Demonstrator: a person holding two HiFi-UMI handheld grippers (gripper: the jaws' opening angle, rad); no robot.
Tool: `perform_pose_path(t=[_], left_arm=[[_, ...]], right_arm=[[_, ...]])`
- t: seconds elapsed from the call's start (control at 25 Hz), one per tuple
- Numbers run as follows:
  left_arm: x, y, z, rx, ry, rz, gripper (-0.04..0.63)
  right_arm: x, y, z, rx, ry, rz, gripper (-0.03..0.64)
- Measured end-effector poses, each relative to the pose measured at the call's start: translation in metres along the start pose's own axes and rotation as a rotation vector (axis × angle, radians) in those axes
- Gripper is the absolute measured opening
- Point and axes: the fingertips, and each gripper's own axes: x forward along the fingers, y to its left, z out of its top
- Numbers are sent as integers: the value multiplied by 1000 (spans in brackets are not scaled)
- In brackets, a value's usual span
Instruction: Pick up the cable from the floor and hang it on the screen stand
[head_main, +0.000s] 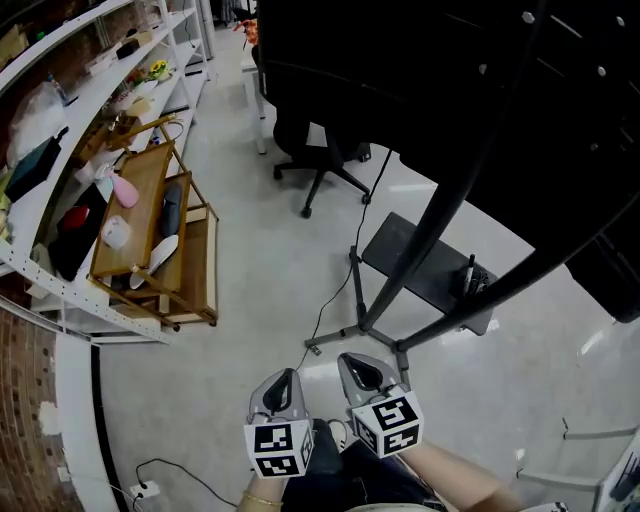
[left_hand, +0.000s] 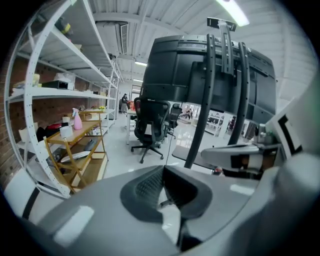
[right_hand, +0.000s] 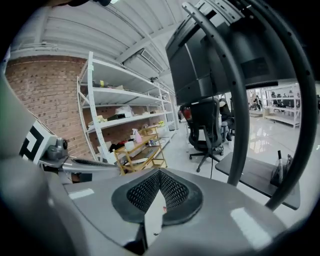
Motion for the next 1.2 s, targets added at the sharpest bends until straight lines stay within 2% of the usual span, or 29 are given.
perform_pose_path(t=[0.2,0.36,0.48,0.68,0.76,1.0,1.2], left_arm=[[90,12,-17,37,11,-31,8],[177,42,-70,30,79,-50,8],[241,68,-110,15,110,-81,8],[338,98,-172,27,115,-119,8],[371,105,-196,17,112,-130,8],[450,125,-263,22,104,-163,8],[483,138,-298,39,104,-150,8]], right_arm=[[78,-59,-37,60,47,-53,-2],[158,-95,-90,69,98,-92,-2],[226,-124,-140,66,117,-120,0],[326,-184,-249,121,198,-196,2],[358,-204,-289,139,222,-211,64],[438,-261,-385,191,251,-315,113],[484,-295,-430,219,257,-346,127]])
